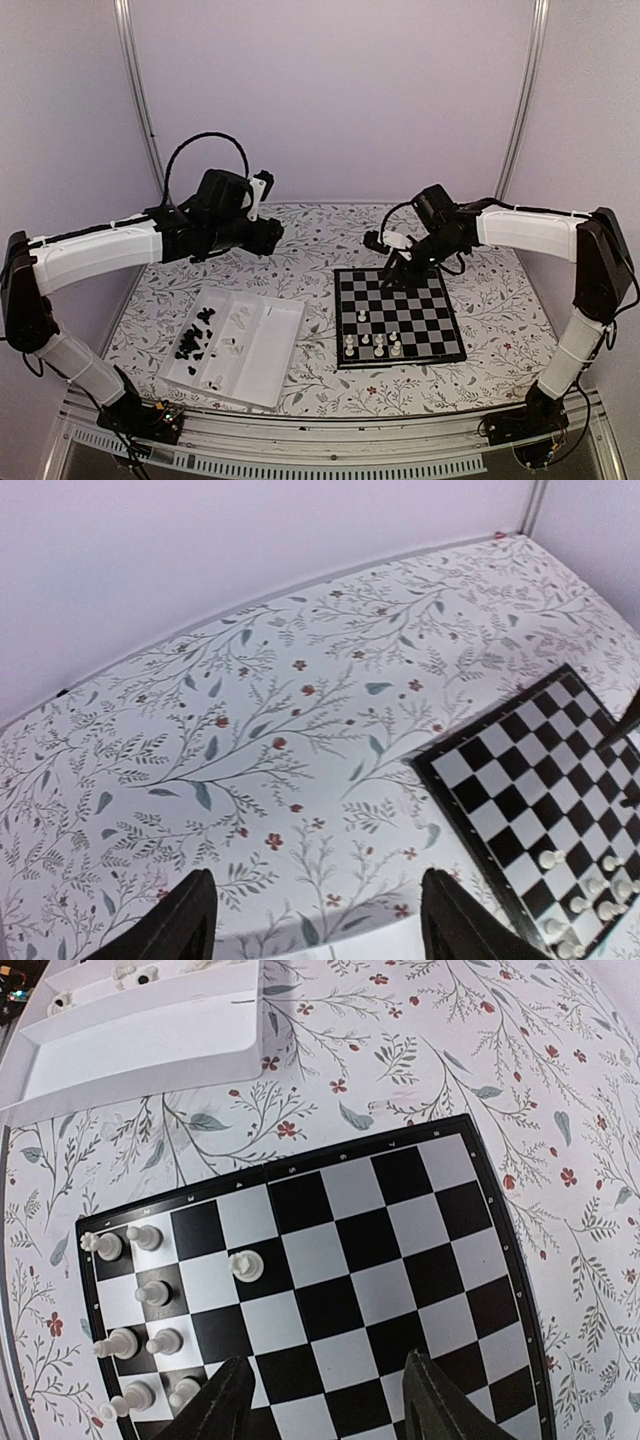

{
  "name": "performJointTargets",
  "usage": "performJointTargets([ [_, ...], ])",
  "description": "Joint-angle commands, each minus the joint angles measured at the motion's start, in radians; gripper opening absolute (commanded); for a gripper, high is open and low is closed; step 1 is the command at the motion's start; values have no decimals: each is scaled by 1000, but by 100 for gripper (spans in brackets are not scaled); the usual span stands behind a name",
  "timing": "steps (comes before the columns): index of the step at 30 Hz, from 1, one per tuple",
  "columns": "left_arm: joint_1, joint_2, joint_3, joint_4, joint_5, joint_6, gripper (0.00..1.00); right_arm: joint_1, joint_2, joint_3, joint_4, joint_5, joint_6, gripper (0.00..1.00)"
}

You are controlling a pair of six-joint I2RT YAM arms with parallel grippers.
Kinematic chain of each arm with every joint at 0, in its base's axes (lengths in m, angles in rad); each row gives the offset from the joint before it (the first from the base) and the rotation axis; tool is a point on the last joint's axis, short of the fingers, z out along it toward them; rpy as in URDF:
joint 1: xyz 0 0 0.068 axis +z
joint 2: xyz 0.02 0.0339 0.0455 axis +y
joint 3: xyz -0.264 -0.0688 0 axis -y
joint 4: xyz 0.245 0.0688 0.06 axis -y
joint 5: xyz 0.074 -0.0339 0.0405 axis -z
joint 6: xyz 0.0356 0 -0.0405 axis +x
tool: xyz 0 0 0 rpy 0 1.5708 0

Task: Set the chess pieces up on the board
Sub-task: Place the chess piece on the chessboard, then pick up the chess piece from the chessboard.

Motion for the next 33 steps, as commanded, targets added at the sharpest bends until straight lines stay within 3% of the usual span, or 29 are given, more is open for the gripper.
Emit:
performJointTargets([
  [1, 41, -56, -87, 270, 63, 93, 71, 42, 74, 74, -55, 19, -10, 53],
  [9, 39, -44, -38, 202, -16, 133, 71, 117, 175, 101, -70, 60, -19, 55],
  [19, 38, 0, 9, 138, 4, 118, 70, 140, 250, 146, -76, 69, 2, 54],
  [33, 38, 58, 53, 74, 4, 116, 69, 147, 301, 192, -107, 21, 4, 29],
])
